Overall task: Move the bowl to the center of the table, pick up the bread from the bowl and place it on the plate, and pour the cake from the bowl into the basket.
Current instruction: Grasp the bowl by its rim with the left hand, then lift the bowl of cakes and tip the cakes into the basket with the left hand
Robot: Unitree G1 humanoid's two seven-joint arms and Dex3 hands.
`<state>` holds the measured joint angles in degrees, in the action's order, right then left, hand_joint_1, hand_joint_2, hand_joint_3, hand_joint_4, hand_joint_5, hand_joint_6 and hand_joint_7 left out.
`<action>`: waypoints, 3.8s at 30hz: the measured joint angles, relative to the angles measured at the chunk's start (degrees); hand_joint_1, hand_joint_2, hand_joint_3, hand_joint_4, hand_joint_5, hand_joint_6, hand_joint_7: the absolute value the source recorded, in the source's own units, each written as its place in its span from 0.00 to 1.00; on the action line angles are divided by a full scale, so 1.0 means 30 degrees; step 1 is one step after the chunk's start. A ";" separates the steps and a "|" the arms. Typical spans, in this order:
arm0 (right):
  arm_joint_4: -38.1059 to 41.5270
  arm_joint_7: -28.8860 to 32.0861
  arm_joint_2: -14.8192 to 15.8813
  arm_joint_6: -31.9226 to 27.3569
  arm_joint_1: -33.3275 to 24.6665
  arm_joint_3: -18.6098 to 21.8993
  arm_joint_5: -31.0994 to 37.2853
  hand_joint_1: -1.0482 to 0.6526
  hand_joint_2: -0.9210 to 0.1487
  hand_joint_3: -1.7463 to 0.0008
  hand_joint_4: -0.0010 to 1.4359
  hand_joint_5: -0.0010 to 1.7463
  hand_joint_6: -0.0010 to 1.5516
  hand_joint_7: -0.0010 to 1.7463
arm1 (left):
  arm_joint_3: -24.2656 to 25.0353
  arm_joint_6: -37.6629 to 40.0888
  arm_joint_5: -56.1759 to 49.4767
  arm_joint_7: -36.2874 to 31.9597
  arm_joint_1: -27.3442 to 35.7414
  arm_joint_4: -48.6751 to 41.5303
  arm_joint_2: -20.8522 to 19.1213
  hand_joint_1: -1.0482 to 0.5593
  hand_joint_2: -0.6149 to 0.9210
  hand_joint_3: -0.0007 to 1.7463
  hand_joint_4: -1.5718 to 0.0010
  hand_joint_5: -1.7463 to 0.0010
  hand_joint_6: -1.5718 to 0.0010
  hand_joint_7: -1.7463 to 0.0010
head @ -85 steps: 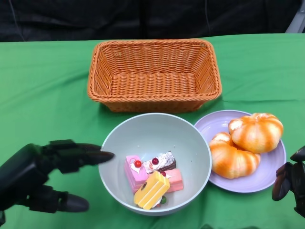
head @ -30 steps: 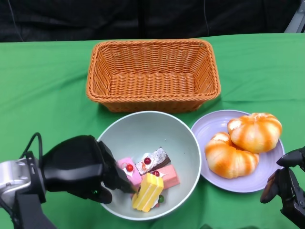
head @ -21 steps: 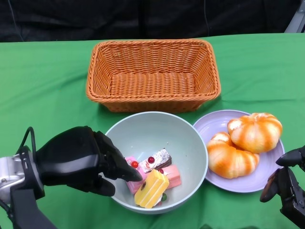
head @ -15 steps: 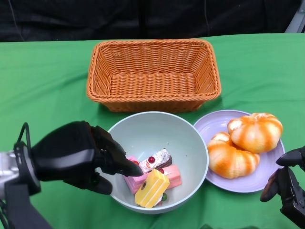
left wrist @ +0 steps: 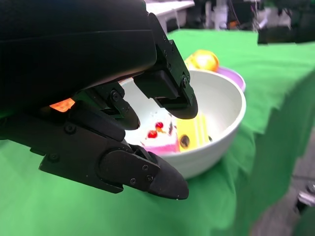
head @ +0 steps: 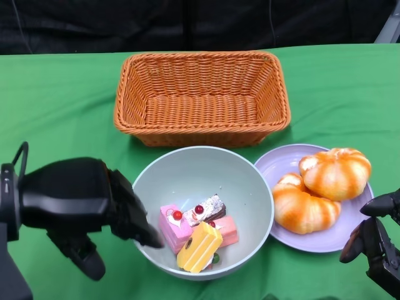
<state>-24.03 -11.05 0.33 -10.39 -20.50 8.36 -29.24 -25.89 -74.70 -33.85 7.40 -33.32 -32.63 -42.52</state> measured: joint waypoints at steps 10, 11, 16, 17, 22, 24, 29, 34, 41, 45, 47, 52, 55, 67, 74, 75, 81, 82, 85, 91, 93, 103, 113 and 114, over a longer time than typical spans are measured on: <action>0.0003 0.0004 0.0000 -0.0015 -0.0003 -0.0012 0.0008 0.55 0.22 0.44 0.45 1.00 0.39 0.85 | 0.1529 -0.0083 -0.2721 -0.1981 0.1635 0.0110 0.1878 0.21 0.90 0.01 0.40 0.98 0.47 0.98; 0.0003 0.0016 -0.0001 -0.0045 -0.0002 -0.0027 0.0010 0.55 0.22 0.44 0.45 1.00 0.39 0.85 | 0.1676 -0.0051 -0.3308 -0.2499 0.1664 0.0111 0.1994 0.22 0.90 0.01 0.40 0.98 0.47 0.99; 0.0023 0.0025 -0.0001 -0.0071 0.0003 -0.0079 0.0013 0.56 0.22 0.43 0.44 1.00 0.38 0.85 | 0.2024 0.0882 -0.6302 -0.5146 0.2135 0.0613 0.2300 0.29 0.93 0.01 0.37 0.98 0.45 0.99; 0.0037 0.0025 -0.0001 -0.0071 0.0003 -0.0085 0.0013 0.56 0.22 0.43 0.44 1.00 0.38 0.85 | 0.2019 0.1259 -0.6950 -0.5684 0.2256 0.0847 0.2318 0.30 0.92 0.00 0.37 0.98 0.44 0.99; 0.0038 0.0030 -0.0003 -0.0072 0.0005 -0.0146 0.0013 0.56 0.23 0.43 0.44 1.00 0.38 0.86 | 0.1555 0.3507 -0.9167 -0.7690 0.2752 0.2194 0.2319 0.35 0.92 0.00 0.36 0.99 0.43 0.99; 0.0036 0.0036 -0.0003 -0.0072 -0.0004 -0.0161 0.0013 0.56 0.23 0.43 0.44 1.00 0.38 0.86 | 0.1273 0.4189 -0.9637 -0.8141 0.2892 0.2511 0.2318 0.36 0.92 0.00 0.36 0.99 0.43 0.99; 0.0035 0.0027 -0.0003 -0.0055 -0.0027 -0.0176 0.0017 0.55 0.23 0.42 0.44 1.00 0.38 0.86 | 0.0525 0.6148 -1.0238 -0.8475 0.3272 0.3504 0.2337 0.40 0.92 0.01 0.33 0.99 0.39 0.98; 0.0032 0.0027 -0.0003 -0.0053 -0.0051 -0.0193 0.0025 0.56 0.24 0.42 0.45 1.00 0.38 0.86 | -0.0151 0.7167 -1.0235 -0.8478 0.3458 0.3994 0.2363 0.43 0.95 0.01 0.31 0.98 0.36 0.98; 0.0007 0.0029 -0.0005 0.0012 -0.0082 -0.0225 0.0060 0.56 0.26 0.40 0.45 1.00 0.37 0.87 | -0.0969 0.7882 -1.0014 -0.8371 0.3456 0.4132 0.2428 0.42 0.96 0.00 0.31 1.00 0.35 0.99; -0.0004 0.0035 -0.0047 0.0023 -0.0099 -0.0236 0.0065 0.56 0.26 0.39 0.45 1.00 0.37 0.87 | -0.1599 0.7881 -0.9956 -0.8798 0.3237 0.3314 0.2749 0.43 0.96 0.00 0.31 0.99 0.33 0.99; -0.0012 0.0055 -0.0079 0.0026 -0.0129 -0.0241 0.0081 0.56 0.26 0.39 0.45 1.00 0.37 0.87 | -0.1949 0.7820 -1.0066 -0.9379 0.3116 0.2602 0.2951 0.43 0.94 0.00 0.27 0.98 0.29 0.97; -0.0030 0.0080 -0.0096 0.0051 -0.0152 -0.0307 0.0149 0.56 0.26 0.39 0.45 1.00 0.38 0.86 | -0.2867 0.6961 -1.0245 -1.2410 0.1837 -0.0592 0.3668 0.46 0.93 0.00 0.29 0.64 0.20 0.99; -0.0030 0.0076 -0.0105 0.0052 -0.0152 -0.0307 0.0090 0.56 0.27 0.39 0.45 1.00 0.38 0.86 | -0.3237 0.6240 -1.0034 -1.3375 0.1154 -0.2428 0.4143 0.52 0.97 0.02 0.47 0.18 0.17 0.93; -0.0002 -0.0031 -0.0116 0.0048 -0.0133 -0.0311 0.0005 0.58 0.24 0.40 0.43 1.00 0.39 0.83 | -0.2912 0.0849 -0.4336 -1.1158 0.0501 -0.5649 0.4177 0.57 0.99 0.19 0.56 0.00 0.61 0.12; 0.0181 -0.0080 -0.0115 0.0011 -0.0041 -0.0290 -0.0039 0.57 0.24 0.41 0.43 1.00 0.38 0.83 | -0.3318 -0.0994 0.3446 -0.5109 0.0664 -0.5334 0.3536 0.53 0.88 0.49 0.54 0.00 0.55 0.21; 0.0192 -0.0079 -0.0115 -0.0017 -0.0024 -0.0290 -0.0038 0.57 0.24 0.41 0.43 1.00 0.38 0.84 | -0.3512 -0.0900 0.4907 -0.4174 0.0745 -0.4892 0.3360 0.53 0.87 0.51 0.54 0.00 0.56 0.20; 0.0222 -0.0077 -0.0114 -0.0225 0.0075 -0.0305 -0.0021 0.58 0.22 0.41 0.43 1.00 0.37 0.84 | -0.4213 0.2854 1.3313 0.2023 0.1861 -0.0442 0.2419 0.60 0.75 0.69 0.53 0.00 0.55 0.15; 0.0249 -0.0077 -0.0114 -0.0255 0.0102 -0.0307 -0.0019 0.58 0.22 0.41 0.43 1.00 0.37 0.85 | -0.4210 0.3812 1.4624 0.3064 0.2054 0.0442 0.2314 0.61 0.75 0.70 0.53 0.00 0.54 0.14; 0.0418 -0.0079 -0.0112 -0.0319 0.0183 -0.0284 -0.0021 0.58 0.22 0.42 0.43 1.00 0.37 0.85 | -0.3547 0.7096 1.8541 0.6303 0.2662 0.3058 0.2329 0.61 0.76 0.69 0.51 0.02 0.52 0.13; 0.1000 -0.0212 -0.0066 -0.0552 0.0515 0.0013 -0.0388 0.58 0.22 0.43 0.43 1.00 0.36 0.86 | 0.0081 1.1758 2.1425 0.9761 0.2437 0.4970 0.4827 0.63 0.81 0.62 0.52 0.00 0.56 0.14; 0.1051 -0.0215 -0.0059 -0.0668 0.0584 0.0013 -0.0390 0.58 0.22 0.43 0.44 1.00 0.36 0.86 | 0.0955 1.2783 2.1291 1.0238 0.2007 0.4671 0.6134 0.62 0.81 0.62 0.53 0.00 0.56 0.14; 0.1806 -0.0342 -0.0020 -0.0740 0.0973 0.0119 -0.0397 0.59 0.18 0.45 0.43 1.00 0.35 0.87 | 0.4440 1.6796 1.8844 0.9834 -0.1211 0.0967 1.1213 0.54 0.79 0.65 0.50 0.00 0.59 0.08; 0.3021 -0.0672 -0.0009 -0.0423 0.1477 0.0107 0.0264 0.59 0.18 0.43 0.42 1.00 0.33 0.88 | 0.8180 2.1817 1.9043 0.8840 -0.5676 -0.3879 1.4905 0.52 0.77 0.63 0.50 0.00 0.53 0.15; 0.3119 -0.0716 -0.0008 -0.0382 0.1484 0.0113 0.0299 0.59 0.19 0.43 0.42 1.00 0.33 0.88 | 0.8496 2.2152 1.9062 0.8756 -0.6055 -0.4234 1.5107 0.53 0.77 0.63 0.50 0.00 0.53 0.15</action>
<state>-14.67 -13.19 0.30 -11.54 -16.05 8.70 -28.34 -0.41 -8.24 23.34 33.67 -51.49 -45.33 2.80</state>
